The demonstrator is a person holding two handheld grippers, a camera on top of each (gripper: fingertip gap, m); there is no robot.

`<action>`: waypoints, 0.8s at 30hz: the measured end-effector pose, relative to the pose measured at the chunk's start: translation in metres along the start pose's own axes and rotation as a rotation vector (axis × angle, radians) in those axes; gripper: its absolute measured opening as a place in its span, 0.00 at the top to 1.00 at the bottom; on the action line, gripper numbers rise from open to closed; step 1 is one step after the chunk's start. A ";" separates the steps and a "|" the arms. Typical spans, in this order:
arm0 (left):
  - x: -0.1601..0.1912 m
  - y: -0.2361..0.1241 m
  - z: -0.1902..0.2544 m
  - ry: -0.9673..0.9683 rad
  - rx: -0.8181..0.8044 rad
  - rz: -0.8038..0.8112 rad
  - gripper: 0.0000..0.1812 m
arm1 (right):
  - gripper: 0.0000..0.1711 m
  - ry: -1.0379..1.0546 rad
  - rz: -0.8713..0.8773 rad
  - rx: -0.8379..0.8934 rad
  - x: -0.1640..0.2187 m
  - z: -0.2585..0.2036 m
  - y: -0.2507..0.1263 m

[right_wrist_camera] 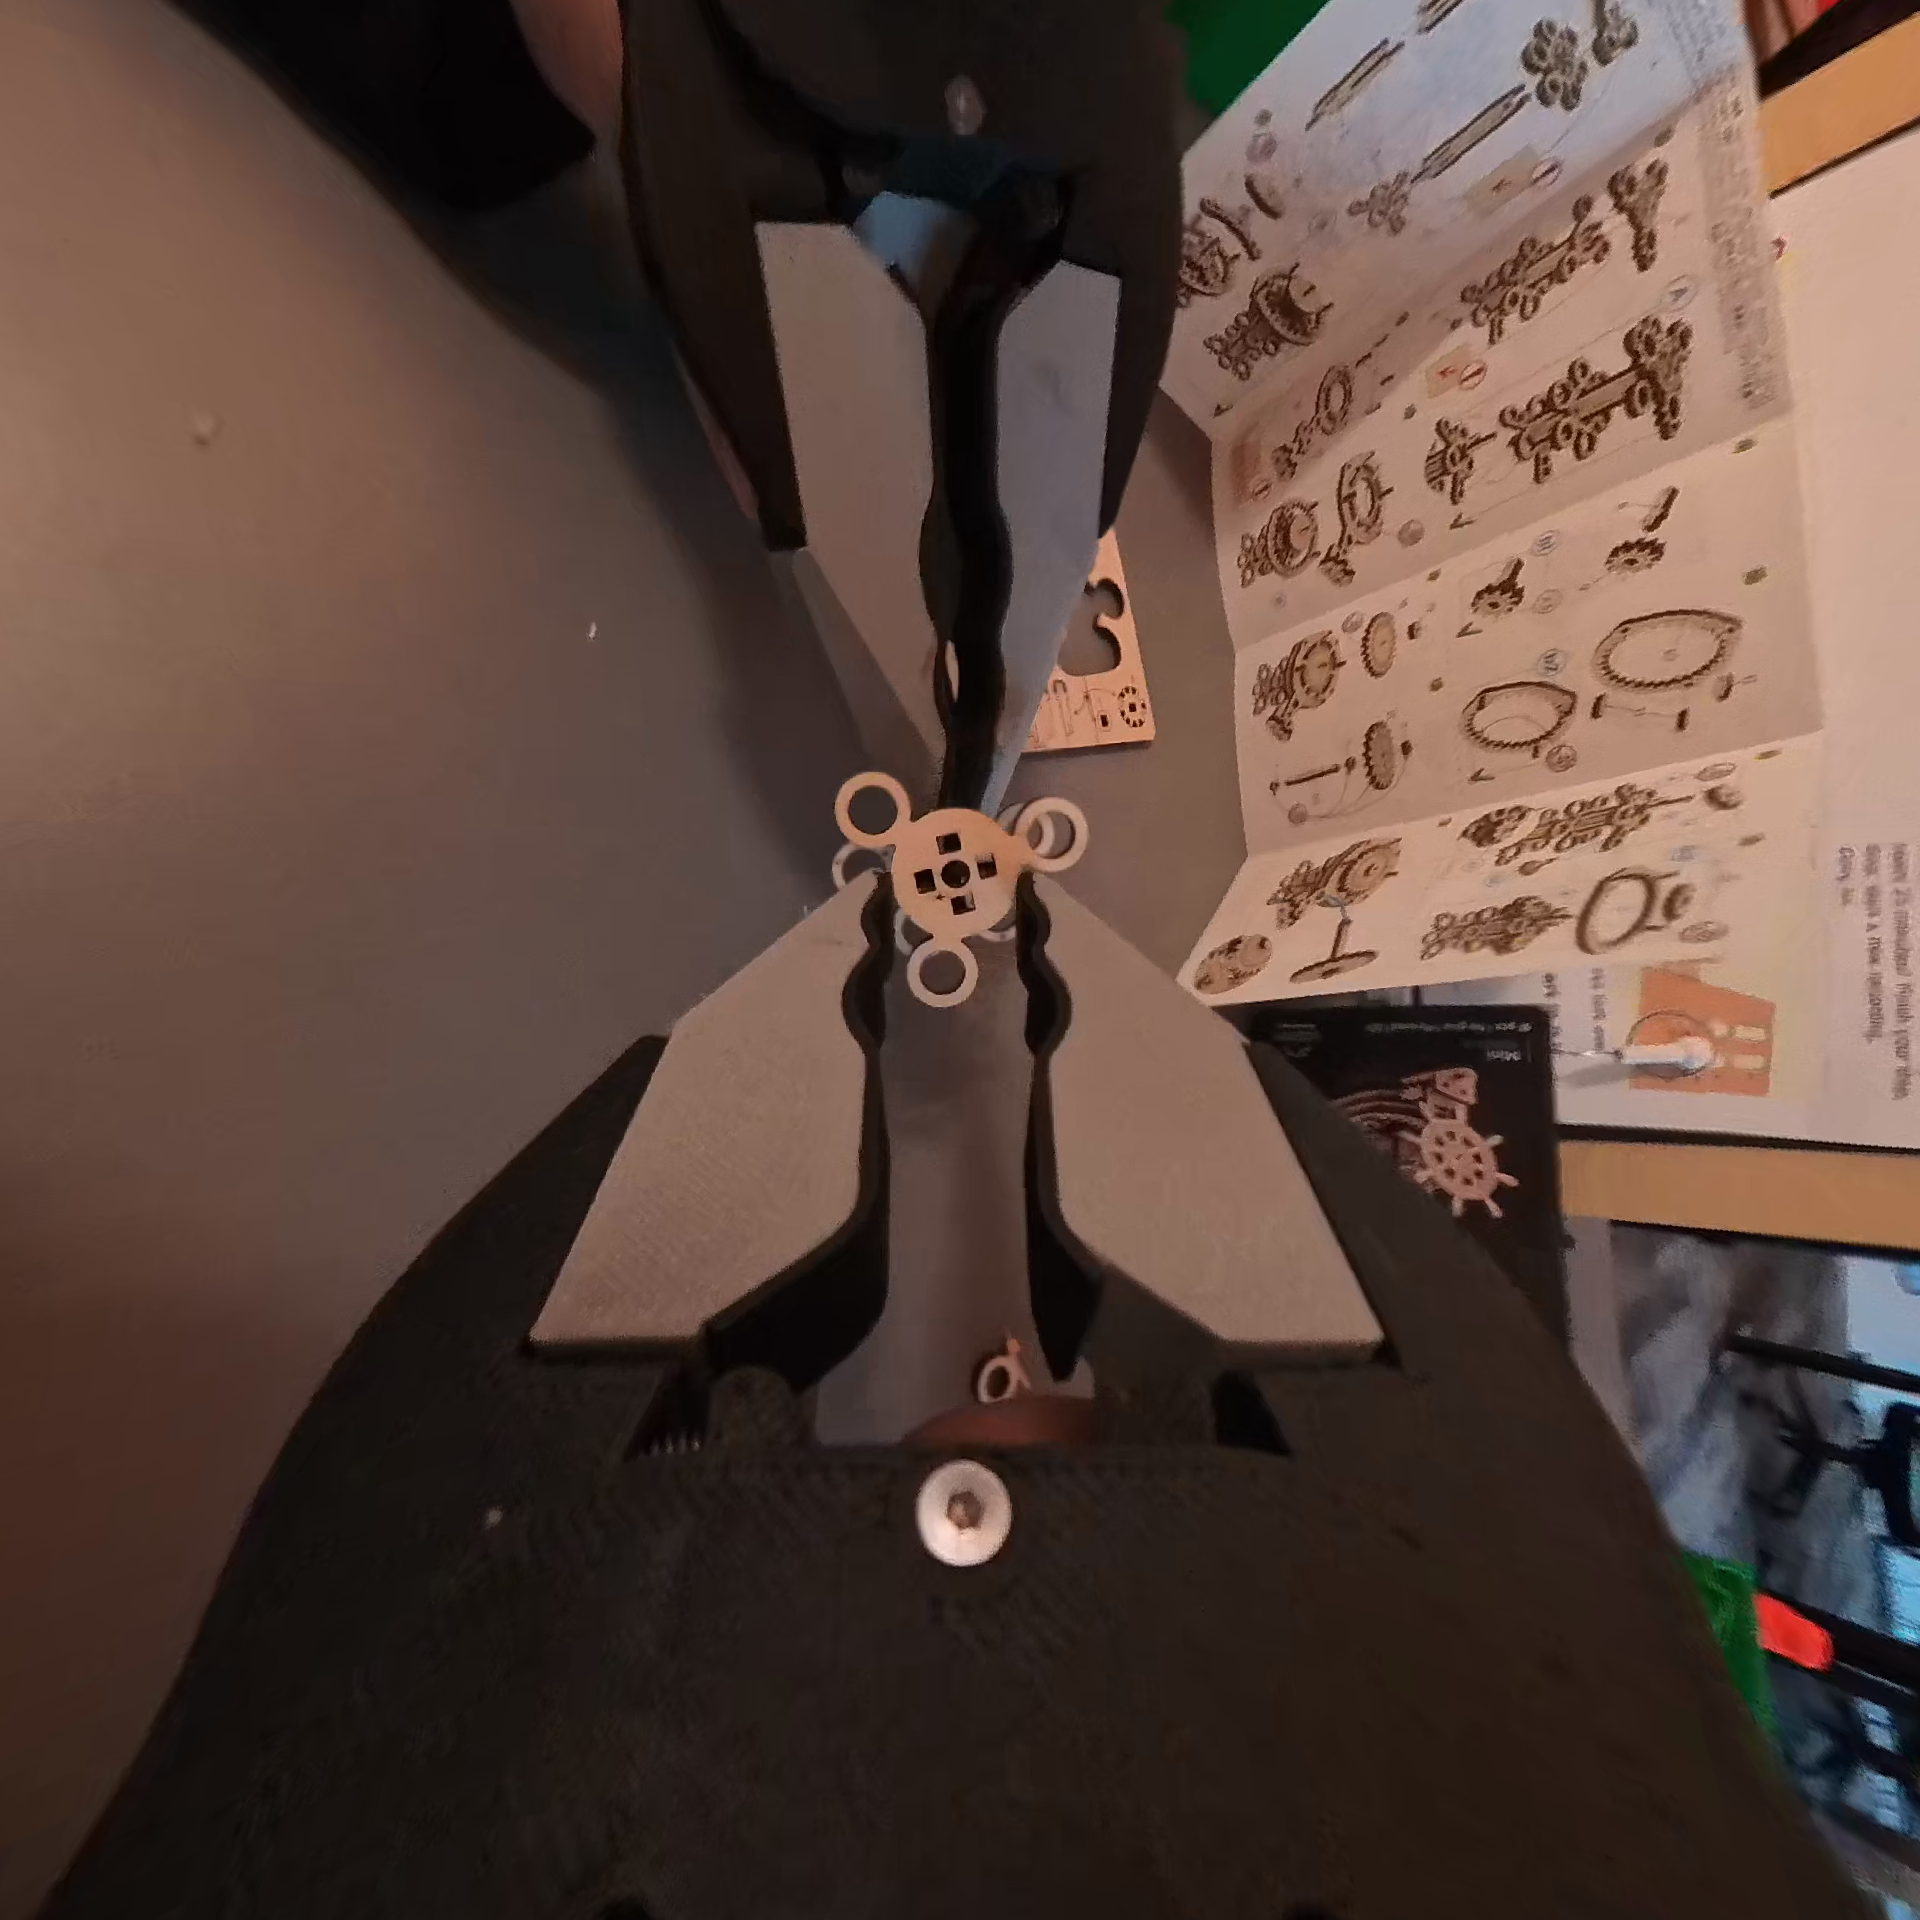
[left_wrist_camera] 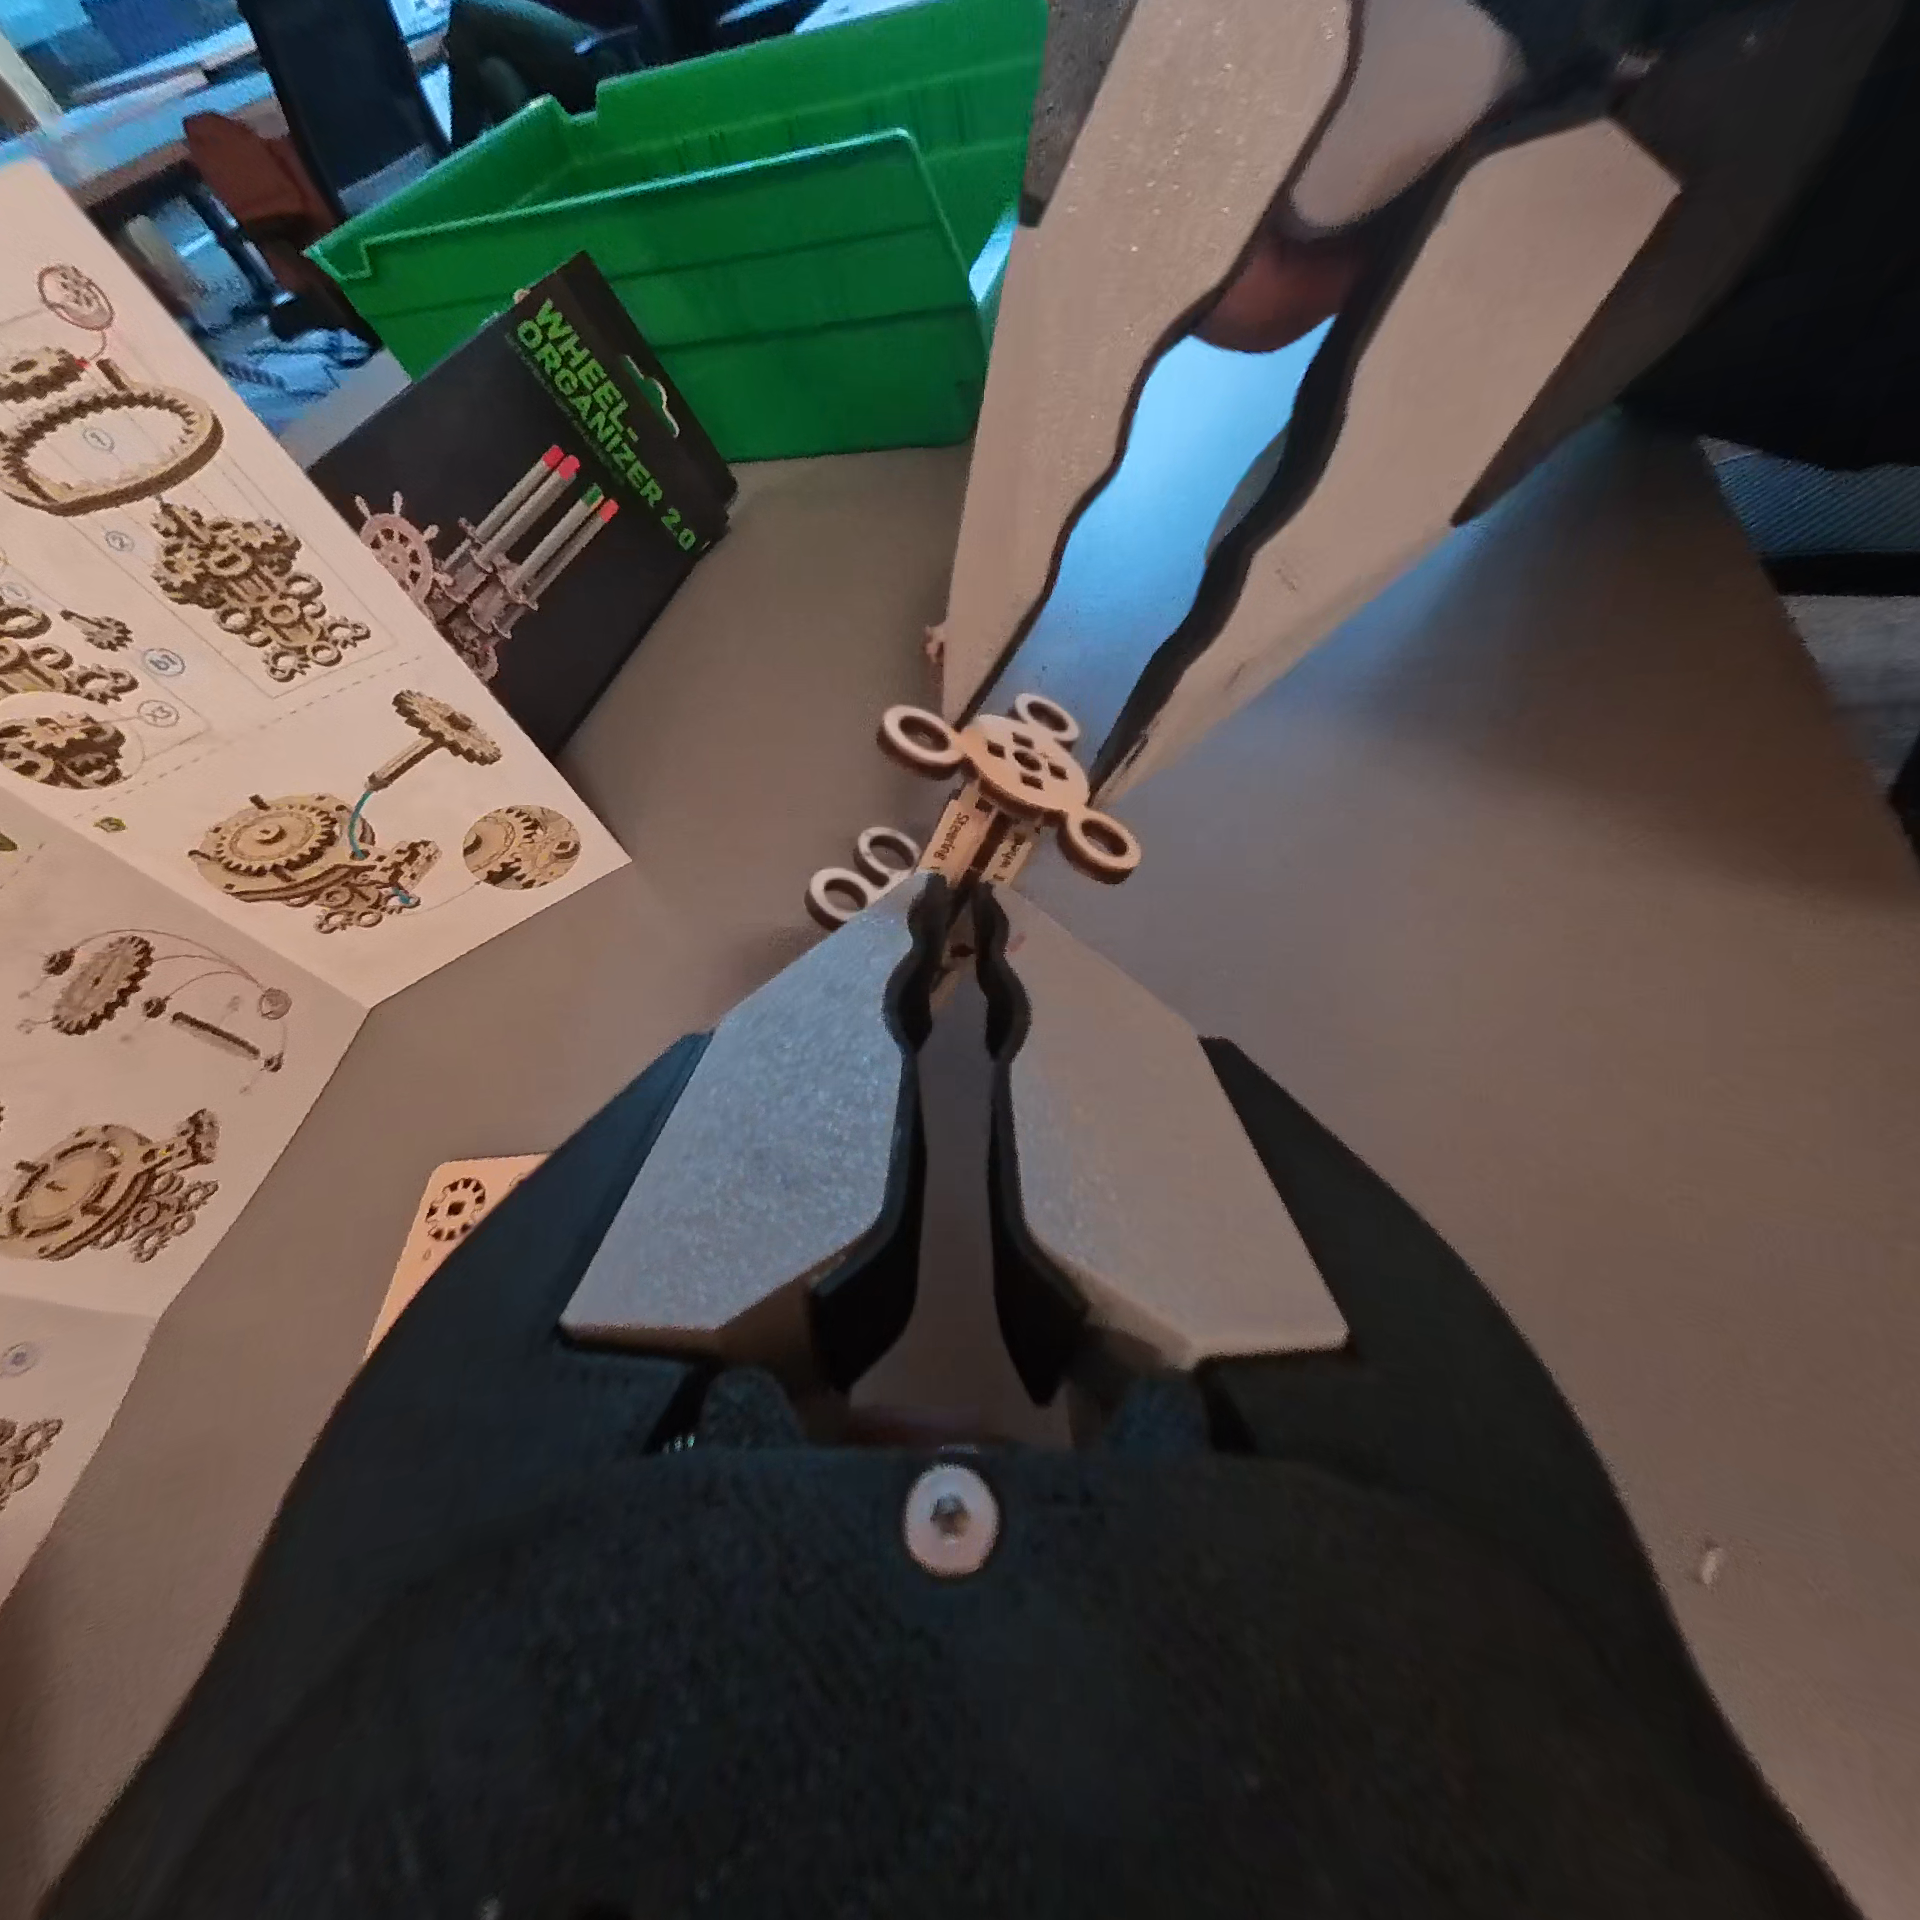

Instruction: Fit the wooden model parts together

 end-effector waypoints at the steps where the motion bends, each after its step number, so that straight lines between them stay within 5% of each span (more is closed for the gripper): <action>1: 0.000 -0.001 0.000 0.000 0.004 0.004 0.99 | 0.88 -0.022 -0.001 0.019 0.000 0.000 0.000; 8: -0.007 -0.005 0.004 -0.037 0.061 0.070 1.00 | 0.89 0.011 0.044 0.015 0.000 0.011 -0.008; 24: -0.009 -0.003 0.008 -0.108 0.114 0.078 1.00 | 0.88 0.065 0.027 -0.355 -0.001 0.020 -0.006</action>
Point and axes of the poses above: each gripper's, where its closed fingertips meet, y out along the fingers, x out of its underside, z = x × y across the jaws, the point moved 4 cm from there along -y, back along the fingers, and after that the axes turned 12 degrees about -z, right-handed, at the moved point
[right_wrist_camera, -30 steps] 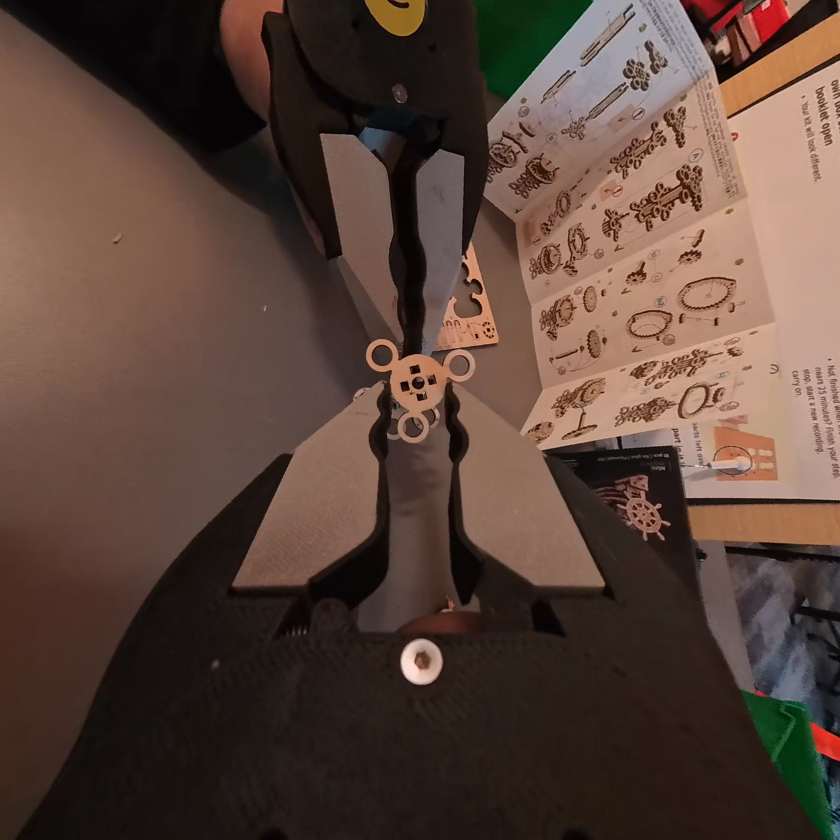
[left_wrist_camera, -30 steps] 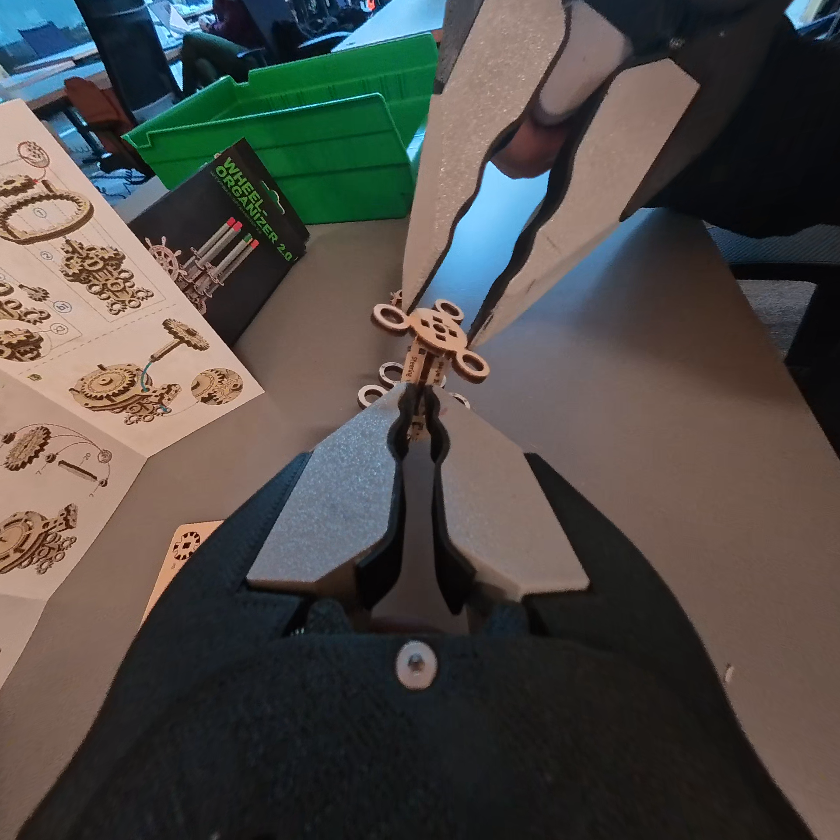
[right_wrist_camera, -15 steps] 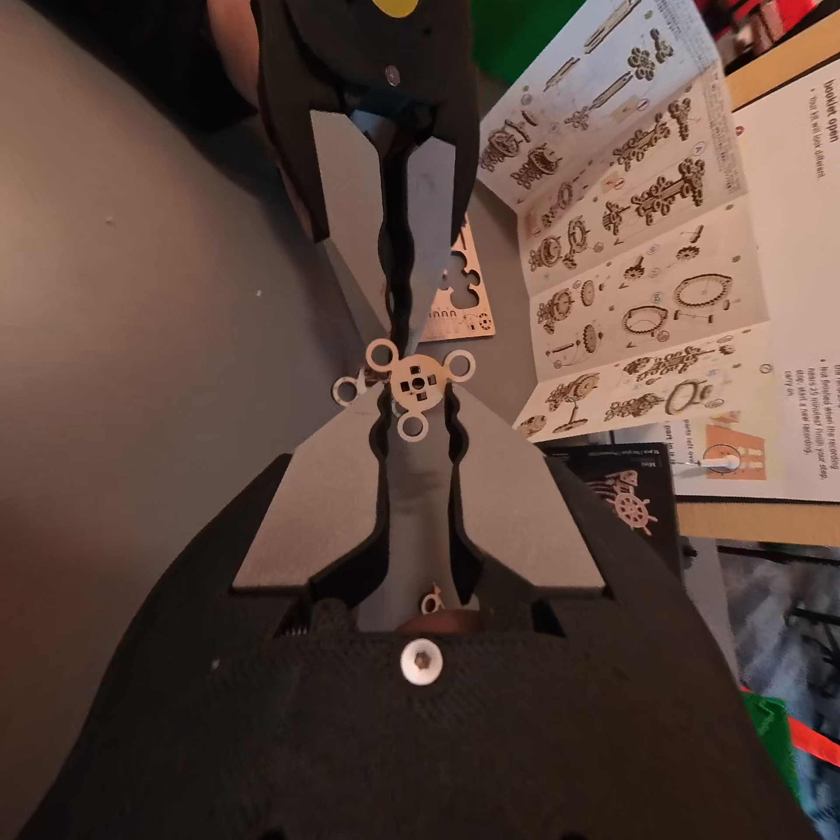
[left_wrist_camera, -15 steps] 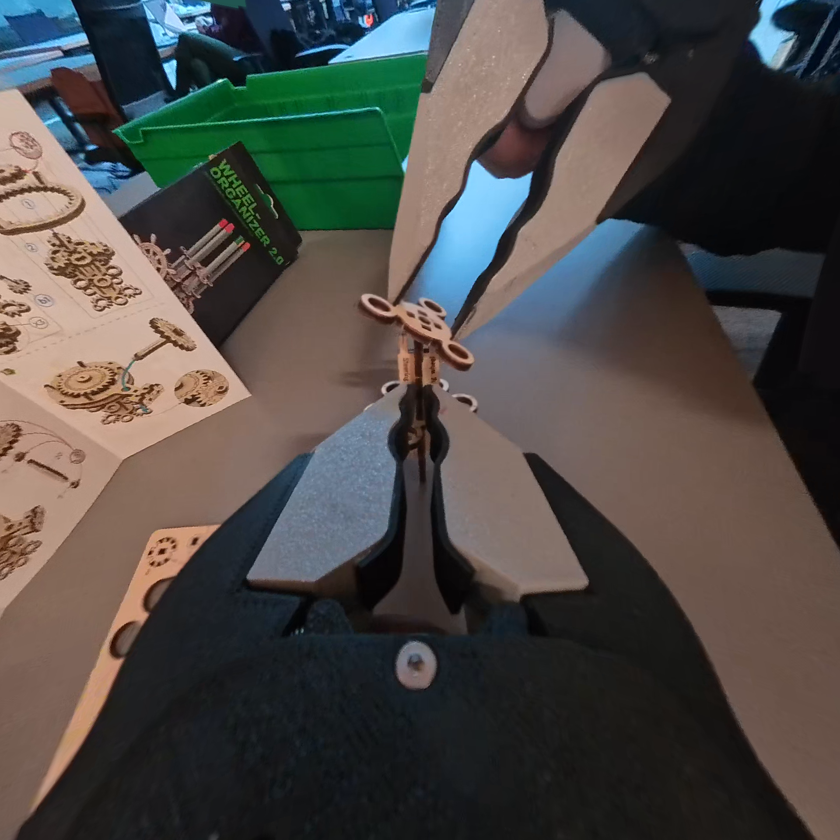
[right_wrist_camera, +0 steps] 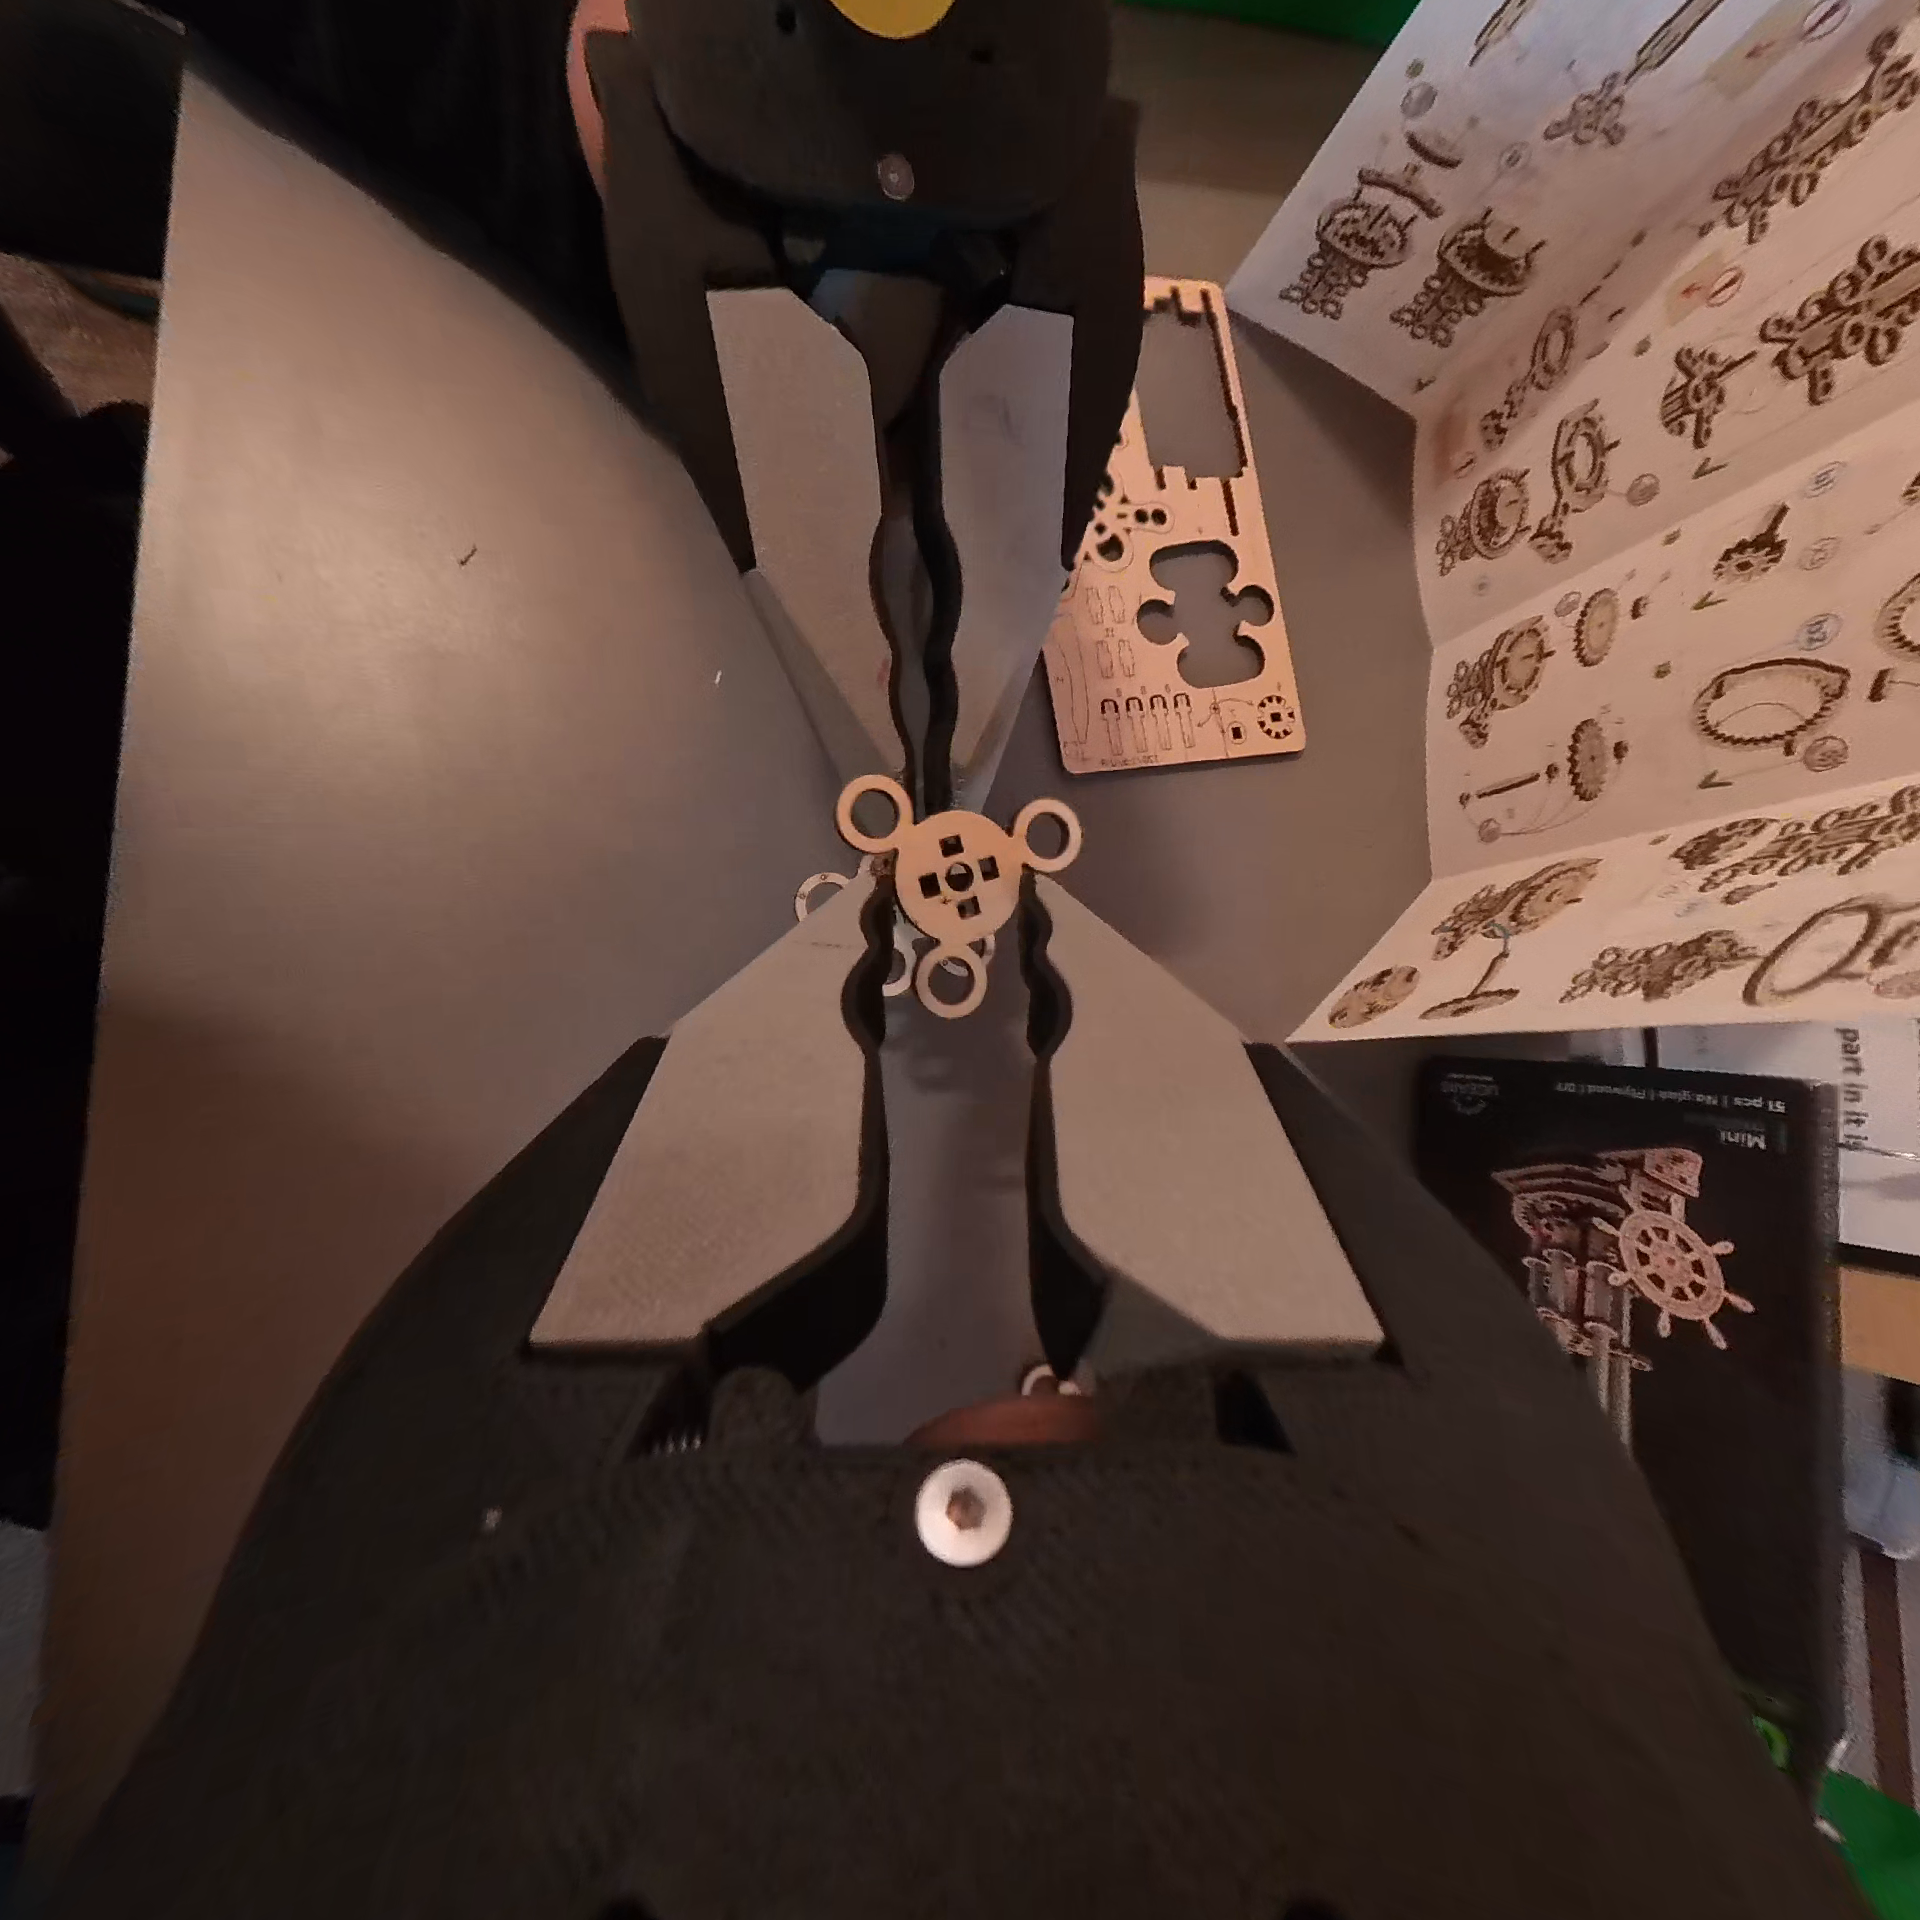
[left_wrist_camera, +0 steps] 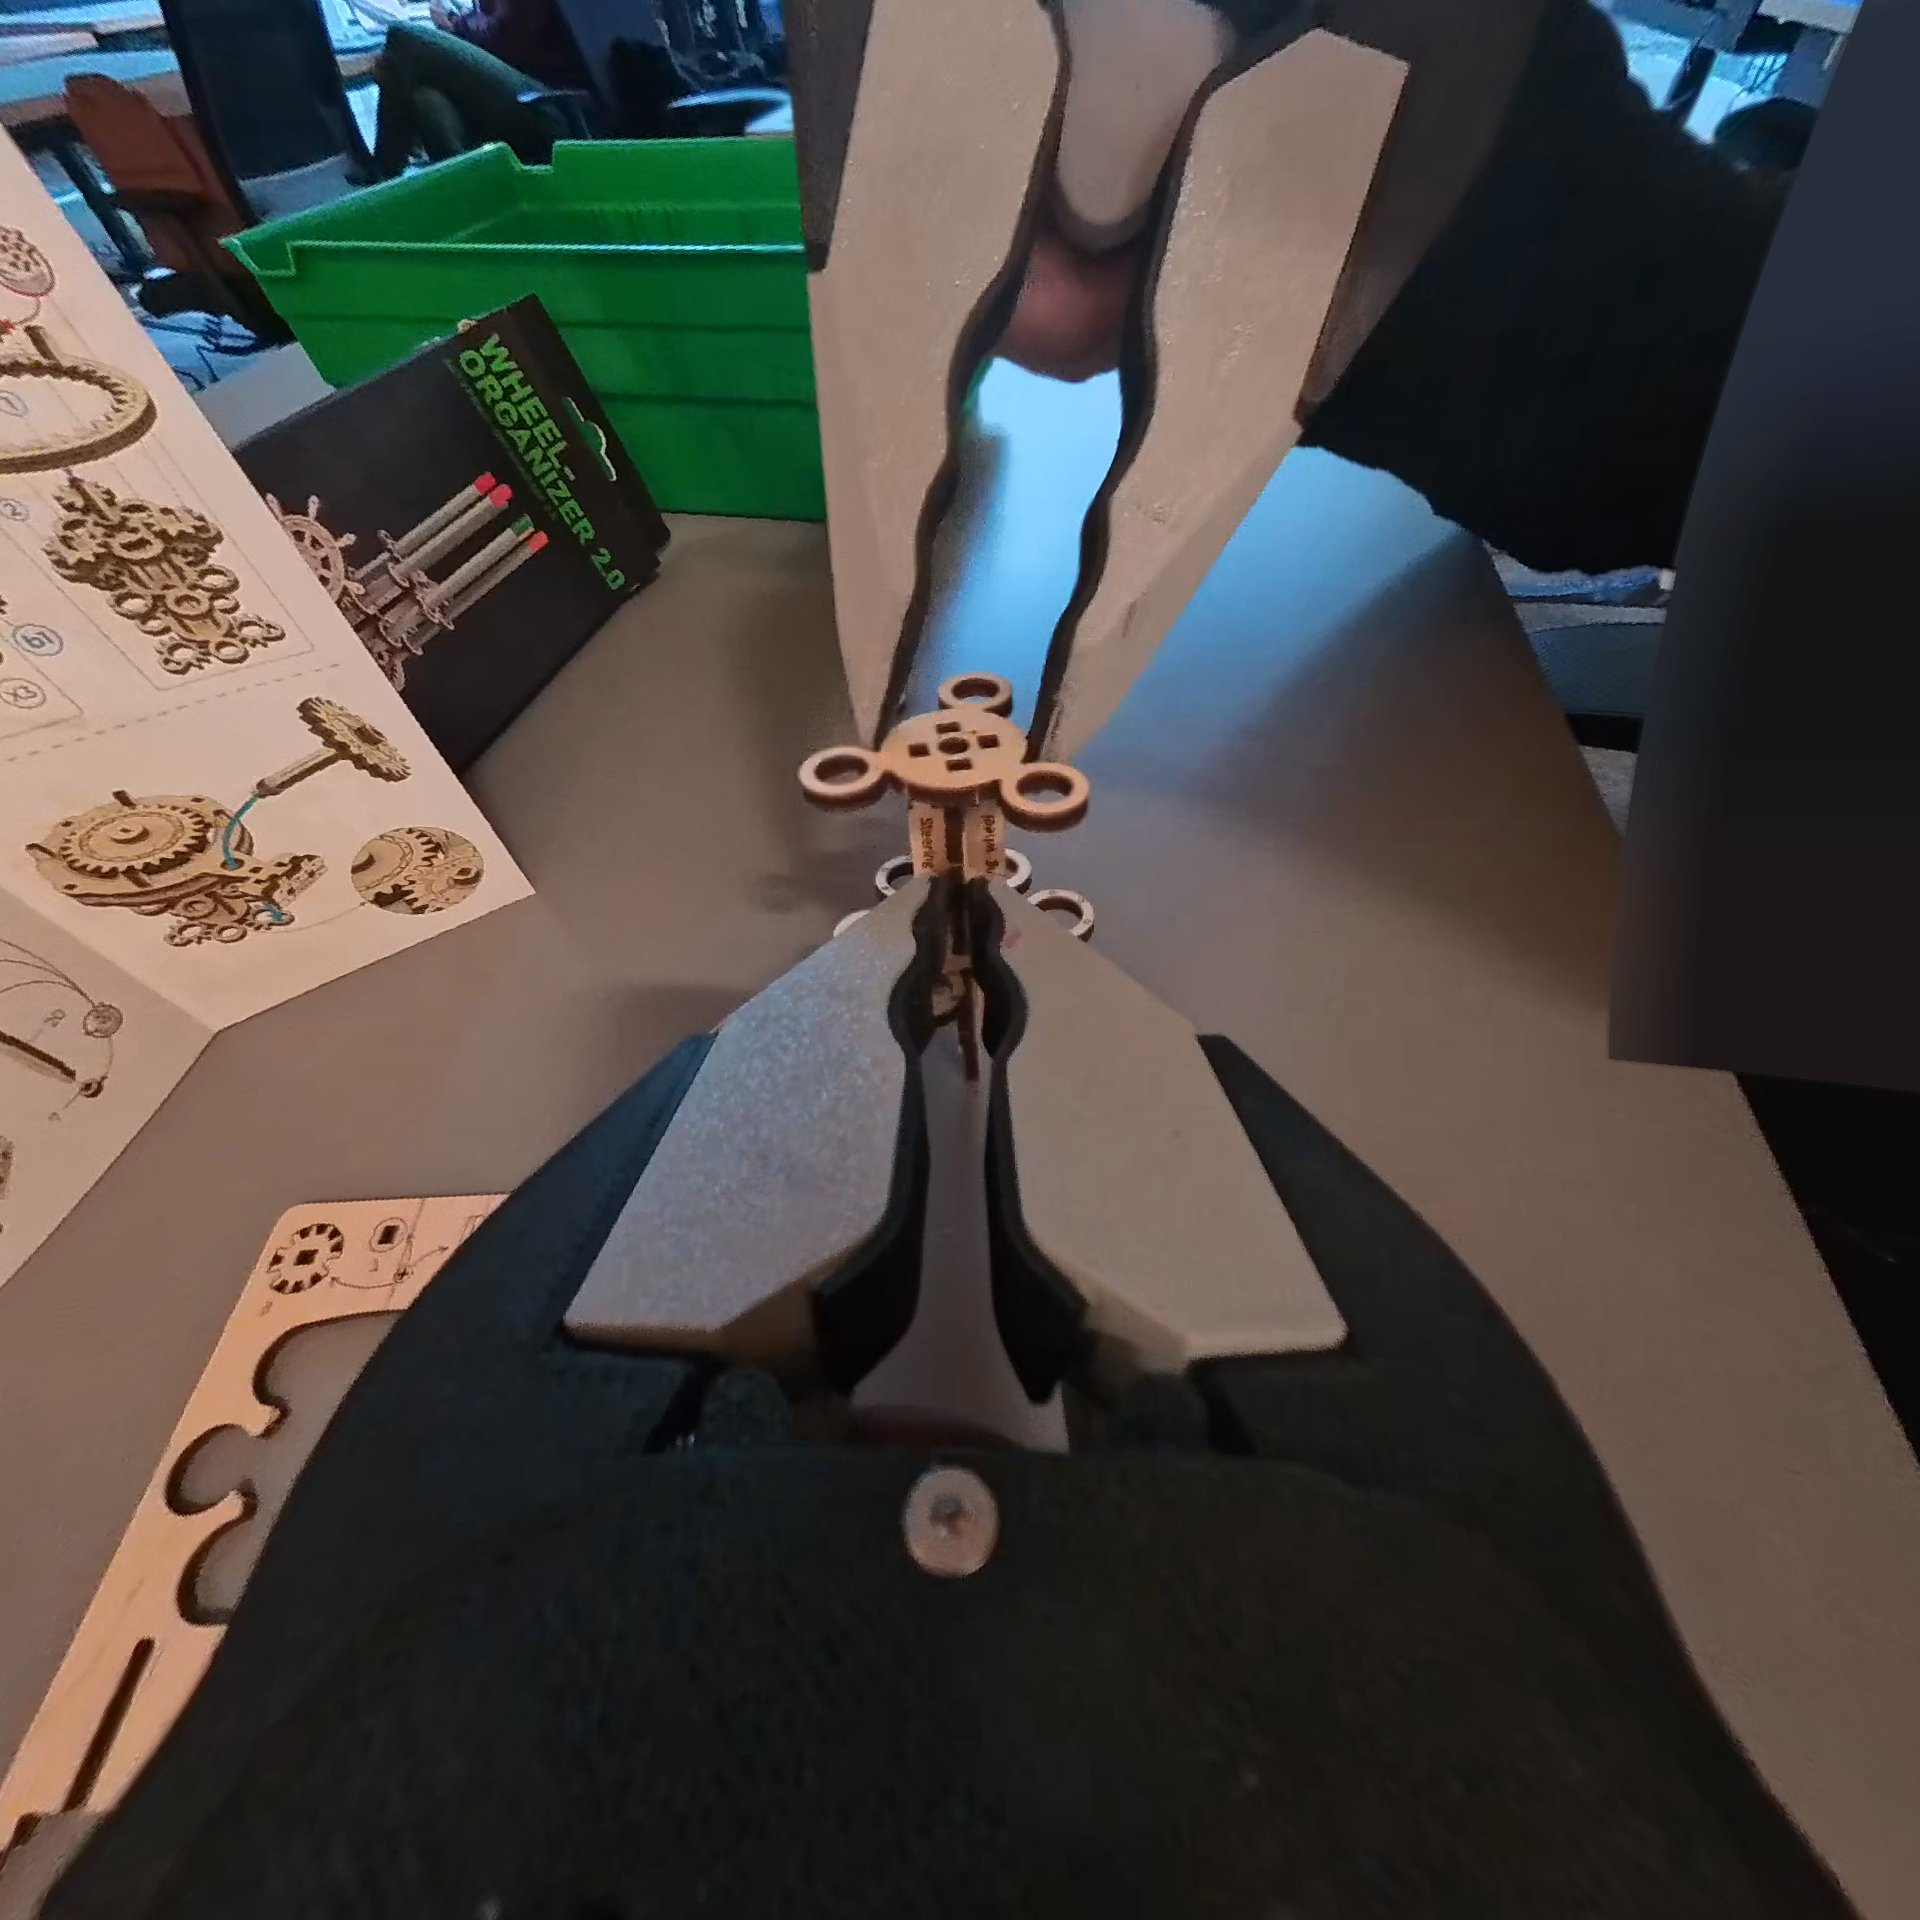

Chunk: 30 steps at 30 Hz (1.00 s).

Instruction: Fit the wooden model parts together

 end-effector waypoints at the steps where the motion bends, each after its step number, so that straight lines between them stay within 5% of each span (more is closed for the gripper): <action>1: 0.000 0.000 0.000 -0.002 -0.002 0.000 1.00 | 0.88 -0.006 -0.019 -0.004 -0.001 0.001 0.000; 30: 0.000 0.001 0.000 -0.013 -0.034 -0.002 1.00 | 0.89 0.024 -0.077 0.226 0.000 -0.007 0.002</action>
Point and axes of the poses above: each gripper's, where its closed fingertips meet, y out along the fingers, x out of its underside, z = x × y across the jaws, the point moved 4 cm from there along -y, back along the fingers, and after that the axes turned 12 degrees about -z, right-handed, at the moved point
